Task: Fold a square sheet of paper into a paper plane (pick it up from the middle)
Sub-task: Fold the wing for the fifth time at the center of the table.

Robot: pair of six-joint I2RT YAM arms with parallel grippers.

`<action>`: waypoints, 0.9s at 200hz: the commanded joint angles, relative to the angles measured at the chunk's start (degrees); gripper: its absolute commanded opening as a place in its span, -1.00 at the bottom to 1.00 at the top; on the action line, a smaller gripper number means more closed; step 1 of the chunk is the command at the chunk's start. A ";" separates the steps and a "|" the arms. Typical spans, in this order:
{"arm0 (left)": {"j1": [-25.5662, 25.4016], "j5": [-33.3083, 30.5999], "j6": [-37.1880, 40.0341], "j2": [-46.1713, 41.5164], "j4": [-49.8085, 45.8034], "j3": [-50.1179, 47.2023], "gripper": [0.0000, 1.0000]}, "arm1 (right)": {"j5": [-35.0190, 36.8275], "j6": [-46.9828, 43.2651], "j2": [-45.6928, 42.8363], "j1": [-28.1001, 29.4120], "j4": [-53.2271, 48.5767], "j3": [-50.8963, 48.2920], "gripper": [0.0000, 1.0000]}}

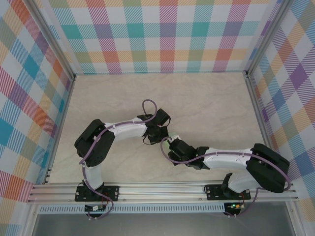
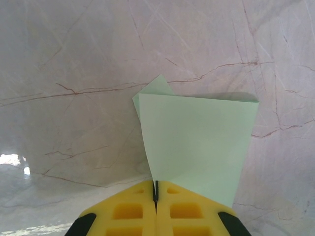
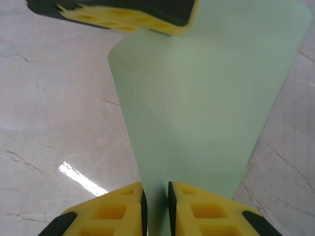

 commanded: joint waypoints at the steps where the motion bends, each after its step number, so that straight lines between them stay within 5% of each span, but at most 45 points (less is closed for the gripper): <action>1: -0.15 0.24 -0.22 -0.93 -1.81 1.19 -1.00 | -2.01 1.18 -2.67 0.40 -2.24 0.33 -0.56; 83: -0.18 -0.04 0.13 -1.08 -2.73 2.01 -1.00 | -8.03 4.50 -8.92 0.38 -5.82 -3.91 -0.26; 180: -0.31 0.10 0.21 -0.71 -2.97 2.37 -1.00 | -8.81 5.47 -3.91 0.27 -5.39 -3.87 -0.49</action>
